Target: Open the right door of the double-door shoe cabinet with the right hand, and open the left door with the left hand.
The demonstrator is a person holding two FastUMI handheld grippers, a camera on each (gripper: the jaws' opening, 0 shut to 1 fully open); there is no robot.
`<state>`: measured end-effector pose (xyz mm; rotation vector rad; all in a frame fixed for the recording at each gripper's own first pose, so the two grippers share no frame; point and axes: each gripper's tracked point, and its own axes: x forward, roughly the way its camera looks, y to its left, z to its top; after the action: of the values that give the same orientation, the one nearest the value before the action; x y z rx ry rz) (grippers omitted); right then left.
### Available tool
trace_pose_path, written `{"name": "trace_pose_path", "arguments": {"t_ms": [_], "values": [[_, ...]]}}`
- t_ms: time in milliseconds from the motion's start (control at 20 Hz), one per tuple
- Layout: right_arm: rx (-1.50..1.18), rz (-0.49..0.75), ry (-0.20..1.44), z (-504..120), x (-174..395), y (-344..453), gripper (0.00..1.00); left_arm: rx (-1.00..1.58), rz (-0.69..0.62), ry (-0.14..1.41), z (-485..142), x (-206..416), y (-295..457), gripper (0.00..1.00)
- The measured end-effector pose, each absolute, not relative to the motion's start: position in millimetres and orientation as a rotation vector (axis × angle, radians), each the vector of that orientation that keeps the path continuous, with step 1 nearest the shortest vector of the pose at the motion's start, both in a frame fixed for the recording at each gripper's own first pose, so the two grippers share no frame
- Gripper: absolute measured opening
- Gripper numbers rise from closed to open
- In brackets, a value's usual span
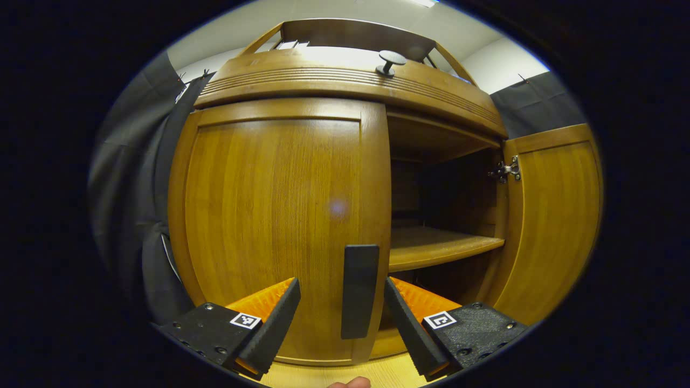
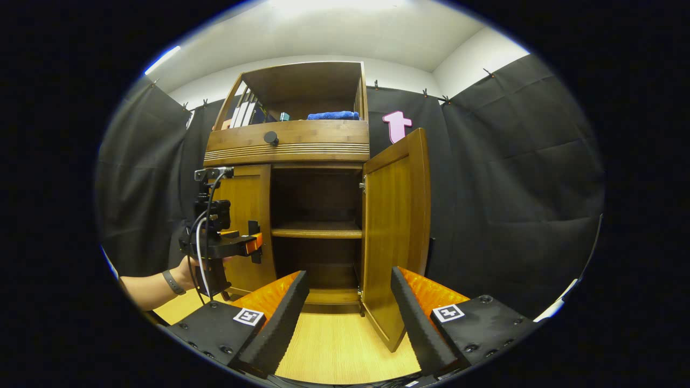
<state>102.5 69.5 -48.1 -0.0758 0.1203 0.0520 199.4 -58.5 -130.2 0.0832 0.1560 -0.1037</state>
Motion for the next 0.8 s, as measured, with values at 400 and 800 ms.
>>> {"name": "trace_pose_path", "arguments": {"t_ms": [400, 800], "values": [[-0.067, 0.025, 0.123, -48.7, 101.9, 62.3, 0.94, 0.101, -0.052, 0.159, -146.5, 210.6, -53.8, 0.93], [-0.076, 0.029, 0.123, -48.2, 100.3, 64.7, 0.94, 0.084, -0.039, 0.149, -142.9, 210.5, -52.2, 0.95]]}}
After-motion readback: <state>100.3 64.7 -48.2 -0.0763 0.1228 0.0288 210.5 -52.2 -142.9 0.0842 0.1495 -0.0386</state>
